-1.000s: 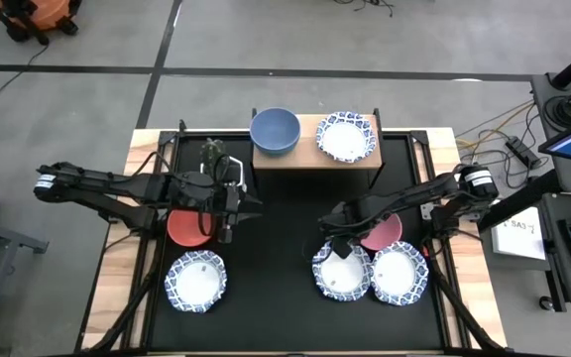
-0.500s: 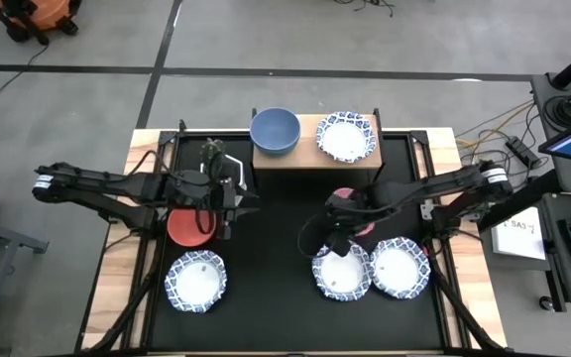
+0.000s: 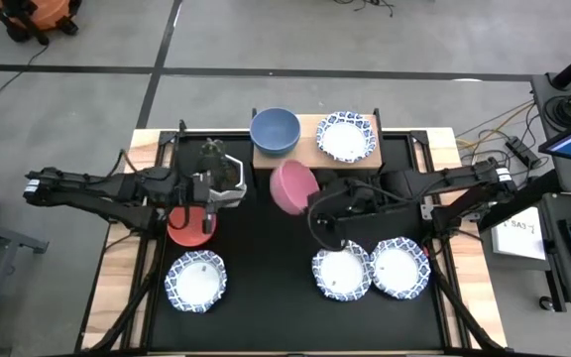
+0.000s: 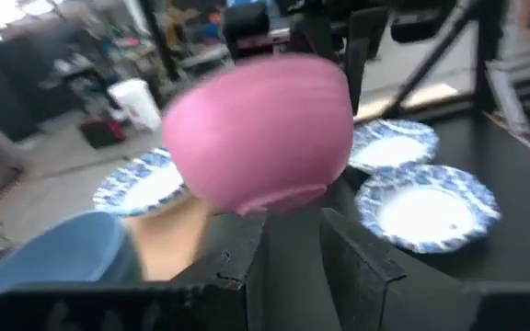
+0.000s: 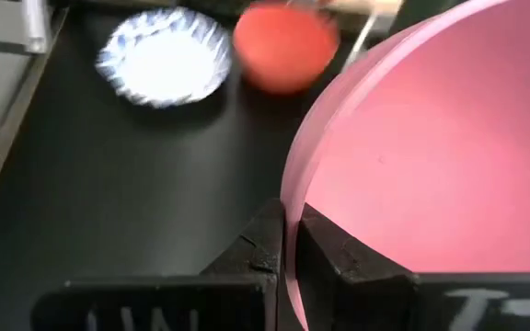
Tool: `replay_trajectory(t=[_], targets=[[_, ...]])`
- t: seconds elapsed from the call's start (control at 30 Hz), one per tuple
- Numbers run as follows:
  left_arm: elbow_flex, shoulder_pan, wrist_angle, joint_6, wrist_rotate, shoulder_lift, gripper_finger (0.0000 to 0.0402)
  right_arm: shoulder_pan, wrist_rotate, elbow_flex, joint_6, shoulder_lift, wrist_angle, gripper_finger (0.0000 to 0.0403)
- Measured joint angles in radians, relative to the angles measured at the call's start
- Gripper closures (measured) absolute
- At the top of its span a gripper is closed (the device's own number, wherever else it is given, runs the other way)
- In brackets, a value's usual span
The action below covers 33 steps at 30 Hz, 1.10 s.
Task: Place and stack bowls onto a shelf
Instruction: Stack the pink bowl on top of the blue bowls on the shelf
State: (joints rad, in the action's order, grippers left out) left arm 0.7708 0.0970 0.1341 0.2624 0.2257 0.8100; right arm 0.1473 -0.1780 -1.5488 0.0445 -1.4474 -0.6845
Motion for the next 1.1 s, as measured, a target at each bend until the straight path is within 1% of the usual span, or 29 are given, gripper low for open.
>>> replay_trajectory(t=[0.1,0.17,0.33,0.4,0.47,0.53,0.63,0.77,1.1], targets=[[-0.04,0.0,-0.051,0.016,0.058,-0.05,0.0323,-0.043,-0.095,-0.013,0.152,0.0,0.092,0.0391],[-0.053,-0.001,-0.064,0.027,0.086,-0.078,0.0323,-0.089,-0.139,-0.015,0.239,0.0,0.15,0.0391],[-0.066,-0.001,-0.073,0.039,0.106,-0.129,0.0323,-0.232,-0.137,-0.008,0.342,-0.01,0.306,0.0391],[-0.069,-0.001,-0.069,0.039,0.106,-0.141,0.0323,-0.284,-0.11,-0.002,0.367,-0.02,0.333,0.039],[-0.073,0.0,-0.065,0.04,0.106,-0.151,0.0323,-0.327,-0.051,-0.002,0.372,-0.037,0.373,0.039],[-0.075,-0.001,-0.064,0.044,0.106,-0.157,0.0323,-0.366,0.007,-0.002,0.356,-0.055,0.377,0.039],[-0.074,-0.001,-0.049,0.044,0.106,-0.162,0.0323,-0.402,0.054,-0.002,0.326,-0.082,0.386,0.039],[-0.074,0.0,-0.05,0.048,0.106,-0.163,0.0323,-0.424,0.053,-0.002,0.31,-0.118,0.397,0.039],[-0.074,0.0,-0.052,0.054,0.106,-0.162,0.0323,-0.424,0.046,-0.002,0.334,-0.171,0.44,0.039]])
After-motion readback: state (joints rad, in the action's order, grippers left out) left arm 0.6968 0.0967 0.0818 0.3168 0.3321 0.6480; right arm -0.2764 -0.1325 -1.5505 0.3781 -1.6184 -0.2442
